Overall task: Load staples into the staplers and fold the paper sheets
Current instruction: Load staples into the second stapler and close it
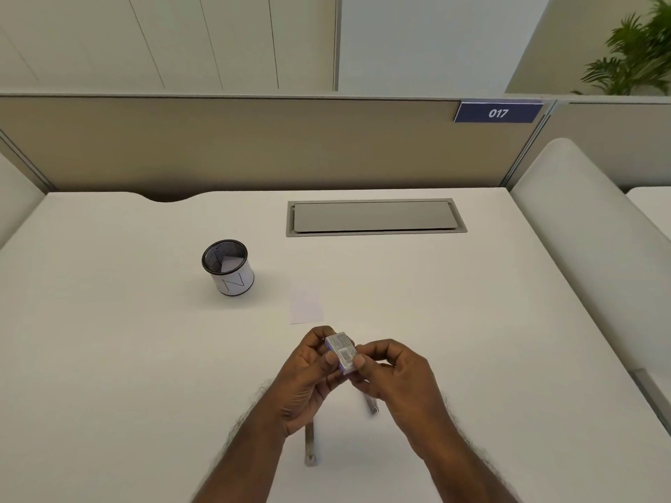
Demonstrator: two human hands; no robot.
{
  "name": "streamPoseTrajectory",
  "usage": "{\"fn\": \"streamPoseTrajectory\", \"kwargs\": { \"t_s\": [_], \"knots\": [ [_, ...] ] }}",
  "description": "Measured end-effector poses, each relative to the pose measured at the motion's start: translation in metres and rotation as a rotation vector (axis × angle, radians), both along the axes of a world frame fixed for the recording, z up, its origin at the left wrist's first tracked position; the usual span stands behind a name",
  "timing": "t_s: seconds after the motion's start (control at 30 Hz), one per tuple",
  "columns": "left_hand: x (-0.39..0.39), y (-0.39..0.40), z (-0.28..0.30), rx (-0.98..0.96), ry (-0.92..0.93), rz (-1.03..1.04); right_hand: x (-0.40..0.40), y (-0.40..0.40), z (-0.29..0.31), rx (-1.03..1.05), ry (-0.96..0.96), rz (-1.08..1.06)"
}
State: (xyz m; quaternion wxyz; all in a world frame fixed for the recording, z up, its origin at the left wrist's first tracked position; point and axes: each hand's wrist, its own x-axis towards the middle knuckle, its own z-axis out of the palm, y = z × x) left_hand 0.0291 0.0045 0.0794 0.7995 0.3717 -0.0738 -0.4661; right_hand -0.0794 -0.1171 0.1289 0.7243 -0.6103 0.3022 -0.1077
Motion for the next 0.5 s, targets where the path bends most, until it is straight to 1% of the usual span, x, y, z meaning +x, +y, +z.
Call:
{"fn": "streamPoseTrajectory", "kwargs": {
  "t_s": [0.13, 0.37, 0.5],
  "knots": [
    [0.002, 0.0, 0.004, -0.006, 0.019, 0.046, -0.001, 0.002, 0.003, -0.169, -0.029, 0.034],
    [0.005, 0.0, 0.01, -0.042, 0.086, 0.084, -0.003, 0.003, 0.01, -0.529, -0.105, 0.083],
    [0.008, 0.001, 0.014, -0.039, 0.098, 0.079, -0.005, 0.001, 0.016, -0.668, -0.102, 0.135]
  ]
}}
